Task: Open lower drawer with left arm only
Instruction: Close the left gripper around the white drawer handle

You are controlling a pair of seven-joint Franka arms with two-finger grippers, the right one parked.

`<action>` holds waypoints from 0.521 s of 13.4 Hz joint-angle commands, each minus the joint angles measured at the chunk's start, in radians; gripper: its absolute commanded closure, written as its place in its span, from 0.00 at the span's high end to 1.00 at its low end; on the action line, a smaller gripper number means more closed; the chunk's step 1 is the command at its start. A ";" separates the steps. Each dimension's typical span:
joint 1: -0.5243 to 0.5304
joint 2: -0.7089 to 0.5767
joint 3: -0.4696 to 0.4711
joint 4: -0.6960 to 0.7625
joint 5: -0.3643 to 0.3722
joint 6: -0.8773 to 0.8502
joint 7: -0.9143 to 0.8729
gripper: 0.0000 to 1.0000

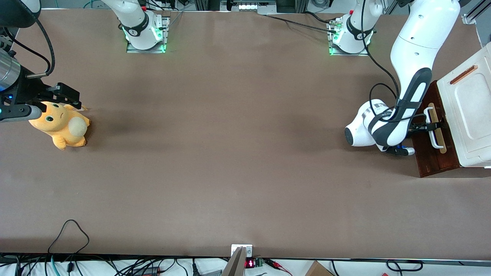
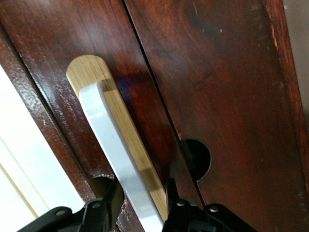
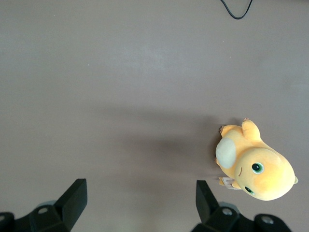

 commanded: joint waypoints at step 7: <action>0.001 0.009 -0.008 0.005 0.019 -0.006 -0.003 0.39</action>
